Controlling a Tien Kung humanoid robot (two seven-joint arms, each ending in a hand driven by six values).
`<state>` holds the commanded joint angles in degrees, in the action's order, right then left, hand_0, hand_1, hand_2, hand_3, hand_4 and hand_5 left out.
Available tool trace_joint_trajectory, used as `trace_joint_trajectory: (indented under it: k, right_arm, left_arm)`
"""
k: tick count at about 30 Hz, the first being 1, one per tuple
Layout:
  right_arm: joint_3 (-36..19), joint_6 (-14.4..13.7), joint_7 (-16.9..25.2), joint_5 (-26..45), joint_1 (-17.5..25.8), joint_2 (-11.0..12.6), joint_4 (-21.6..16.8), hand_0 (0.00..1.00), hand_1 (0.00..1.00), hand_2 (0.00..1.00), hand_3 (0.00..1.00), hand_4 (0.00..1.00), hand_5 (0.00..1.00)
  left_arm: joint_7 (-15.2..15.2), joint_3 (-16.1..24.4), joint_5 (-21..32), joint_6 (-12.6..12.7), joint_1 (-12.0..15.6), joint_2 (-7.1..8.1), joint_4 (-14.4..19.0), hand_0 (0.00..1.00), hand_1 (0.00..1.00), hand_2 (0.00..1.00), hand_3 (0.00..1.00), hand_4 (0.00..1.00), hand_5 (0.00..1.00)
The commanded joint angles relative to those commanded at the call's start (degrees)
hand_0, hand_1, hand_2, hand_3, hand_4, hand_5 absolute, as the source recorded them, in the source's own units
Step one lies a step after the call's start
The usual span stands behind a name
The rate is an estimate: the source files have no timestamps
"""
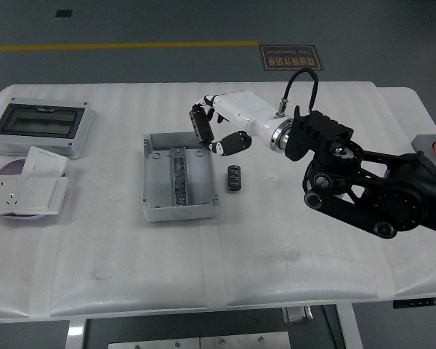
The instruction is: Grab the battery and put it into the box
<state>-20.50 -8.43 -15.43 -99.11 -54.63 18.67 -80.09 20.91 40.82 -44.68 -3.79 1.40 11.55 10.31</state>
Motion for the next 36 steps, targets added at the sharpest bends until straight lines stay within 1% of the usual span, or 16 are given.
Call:
trace_joint_trajectory:
  k: [2, 3, 4, 6, 9, 10, 14, 15, 20, 22, 24, 26, 27, 32, 33, 36]
  right_arm:
    - [0.4, -1.9, 0.4, -1.9, 1.0, -2.4, 0.5, 0.628, 0.570, 0.584, 0.666, 0.479, 0.198]
    - [0.7, -2.5, 0.6, -2.5, 1.4, -3.4, 1.0, 0.648, 0.600, 0.633, 0.672, 0.560, 0.305]
    - [1.3, -3.3, 0.9, -3.0, 1.8, -4.5, 1.6, 0.648, 0.600, 0.633, 0.672, 0.560, 0.305]
    - [2.3, -4.4, 1.5, -3.3, 2.3, -5.7, 3.0, 0.648, 0.600, 0.633, 0.672, 0.560, 0.305]
    - [3.6, -5.8, 2.5, -2.8, 2.9, -6.7, 4.8, 0.648, 0.600, 0.633, 0.672, 0.560, 0.305]
    - [4.1, -6.2, 2.8, -2.6, 3.1, -6.9, 5.5, 0.897, 0.918, 0.916, 0.995, 0.698, 0.407]
    - [5.7, -6.7, 3.5, -2.2, 3.5, -7.7, 7.6, 0.897, 0.918, 0.916, 0.995, 0.698, 0.407]
    - [6.1, -6.6, 3.6, -2.1, 3.6, -7.9, 8.1, 0.965, 0.995, 0.982, 0.998, 0.723, 0.409]
    - [7.9, -7.0, 4.4, -0.2, 3.8, -8.7, 11.7, 0.965, 0.995, 0.982, 0.998, 0.723, 0.409]
    - [8.6, -7.1, 4.6, 0.6, 4.0, -8.9, 13.3, 0.978, 0.998, 0.998, 0.998, 0.739, 0.406]
    - [9.0, -7.1, 4.8, 1.2, 4.1, -8.9, 14.4, 0.978, 0.998, 0.998, 0.998, 0.739, 0.406]
    - [8.6, -7.3, 5.1, 1.5, 4.2, -8.2, 14.6, 0.978, 0.998, 0.998, 0.998, 0.739, 0.406]
    - [8.3, -7.4, 5.2, 1.5, 4.2, -7.8, 14.4, 0.974, 0.998, 0.996, 0.998, 0.764, 0.415]
    - [6.2, -7.7, 5.8, 1.8, 3.3, -4.6, 14.1, 0.974, 0.998, 0.996, 0.998, 0.764, 0.415]
    - [6.3, -7.6, 5.8, 2.0, 3.0, -3.8, 14.2, 0.969, 0.998, 0.988, 0.998, 0.774, 0.430]
    - [7.4, -6.8, 5.9, 3.3, 2.1, -1.7, 14.8, 0.969, 0.998, 0.988, 0.998, 0.774, 0.430]
  left_arm:
    - [-0.1, -0.7, 1.0, 0.1, 0.0, -0.02, 0.0, 0.651, 0.659, 0.619, 0.558, 0.448, 0.422]
    - [-0.2, -0.9, 1.3, 0.1, 0.0, -0.04, 0.0, 0.650, 0.659, 0.619, 0.558, 0.449, 0.425]
    - [-0.3, -1.3, 1.8, 0.2, 0.0, -0.07, 0.0, 0.650, 0.659, 0.619, 0.558, 0.449, 0.425]
    - [-0.6, -2.3, 2.9, 0.2, -0.1, -0.12, 0.0, 0.650, 0.659, 0.619, 0.558, 0.449, 0.425]
    - [-0.7, -2.8, 3.5, 0.2, -0.1, -0.17, 0.0, 0.650, 0.659, 0.619, 0.558, 0.449, 0.425]
    - [-0.6, -2.7, 3.4, 0.2, -0.1, -0.19, 0.0, 0.650, 0.658, 0.619, 0.558, 0.450, 0.427]
    - [-0.7, -1.6, 2.3, -0.1, 0.0, -0.16, 0.0, 0.650, 0.658, 0.619, 0.558, 0.450, 0.427]
    - [-0.8, -1.4, 2.1, -0.2, 0.0, -0.15, 0.0, 0.650, 0.659, 0.619, 0.558, 0.450, 0.426]
    - [-0.8, -1.0, 1.8, -0.2, -0.1, -0.11, 0.0, 0.650, 0.659, 0.619, 0.558, 0.450, 0.426]
    - [-0.8, -1.1, 1.9, -0.2, -0.1, -0.13, 0.0, 0.650, 0.658, 0.619, 0.559, 0.443, 0.422]
    - [-0.8, -1.1, 1.8, -0.2, -0.1, -0.16, 0.0, 0.650, 0.658, 0.619, 0.559, 0.443, 0.422]
    - [-0.7, -0.8, 1.5, -0.2, -0.1, -0.21, 0.0, 0.650, 0.658, 0.619, 0.559, 0.443, 0.422]
    - [-0.6, -0.7, 1.4, -0.2, -0.1, -0.23, 0.0, 0.650, 0.658, 0.619, 0.559, 0.442, 0.421]
    - [-0.6, -0.6, 1.3, -0.1, -0.1, -0.25, 0.0, 0.650, 0.658, 0.619, 0.559, 0.442, 0.421]
    - [-0.7, -0.7, 1.4, -0.1, -0.1, -0.25, 0.0, 0.649, 0.657, 0.619, 0.558, 0.442, 0.424]
    - [-0.7, -0.7, 1.5, -0.1, -0.1, -0.26, 0.0, 0.649, 0.657, 0.619, 0.558, 0.442, 0.424]
